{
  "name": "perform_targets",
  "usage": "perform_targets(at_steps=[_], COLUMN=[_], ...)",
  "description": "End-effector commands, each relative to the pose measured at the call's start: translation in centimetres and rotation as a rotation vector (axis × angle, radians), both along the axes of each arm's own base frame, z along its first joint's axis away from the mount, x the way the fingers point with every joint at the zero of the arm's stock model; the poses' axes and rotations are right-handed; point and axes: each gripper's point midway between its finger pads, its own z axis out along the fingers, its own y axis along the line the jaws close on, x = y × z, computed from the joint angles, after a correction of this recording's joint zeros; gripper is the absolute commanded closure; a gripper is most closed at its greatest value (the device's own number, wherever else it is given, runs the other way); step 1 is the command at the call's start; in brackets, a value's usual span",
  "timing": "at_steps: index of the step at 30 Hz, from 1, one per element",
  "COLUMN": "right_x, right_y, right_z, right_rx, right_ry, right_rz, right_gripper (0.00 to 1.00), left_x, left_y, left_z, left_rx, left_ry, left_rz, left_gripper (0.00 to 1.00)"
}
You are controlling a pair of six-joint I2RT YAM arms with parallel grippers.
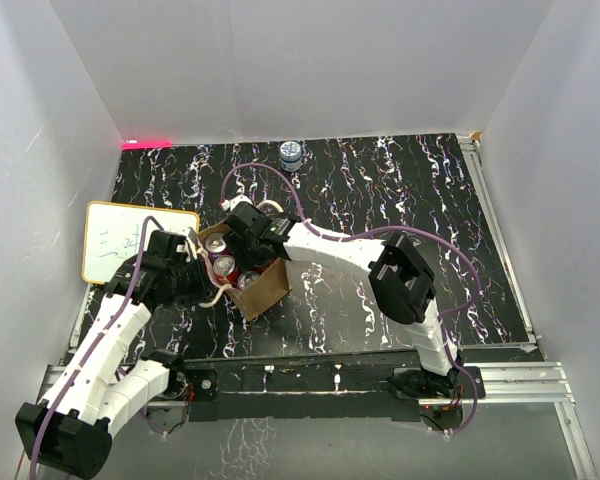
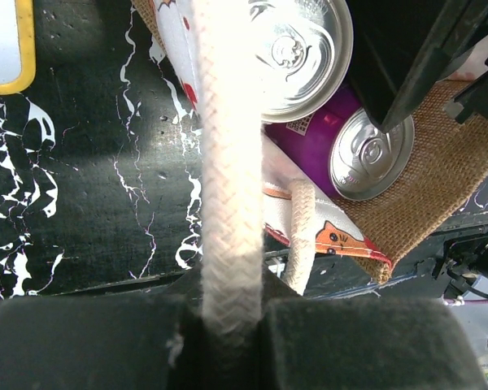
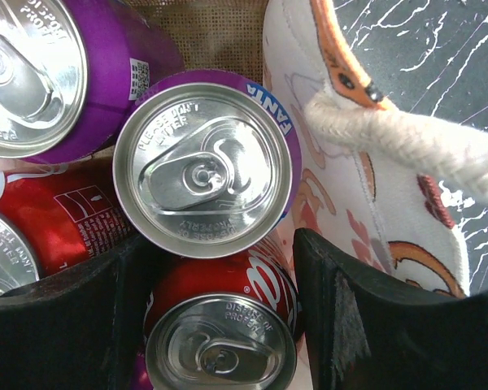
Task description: Take the beverage out of the canvas bag
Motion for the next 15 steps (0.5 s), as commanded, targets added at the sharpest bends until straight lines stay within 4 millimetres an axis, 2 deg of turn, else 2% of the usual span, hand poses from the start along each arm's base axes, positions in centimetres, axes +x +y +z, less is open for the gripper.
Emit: perform_targets(at_steps=[1, 8, 12, 15], right_x=[-0.3, 0.6, 0.8, 0.8], right_y=[-0.2, 0.7, 1.1, 1.0], right_z=[1.4, 7.4, 10.5, 11.4], right_rx=[-0.011, 0.097, 0.169, 0.180], right_ry=[0.006, -0.084, -0.127, -0.136], right_rz=[0.007, -0.005, -0.005, -0.015], right_gripper=[0.53, 0.72, 0.75, 0.78], left_x=[-0.7, -0.7, -0.6, -0.6], left_y=[0.2, 0.2, 0.0, 0.1], left_z=[-0.3, -0.2, -0.2, -0.2], left_rx=[0.001, -0.008, -0.017, -0.020], left_ry=[0.037, 0.032, 0.029, 0.032], left_rz=[0.006, 0.004, -0.004, -0.004], left_gripper=[1.00, 1.00, 1.00, 1.00])
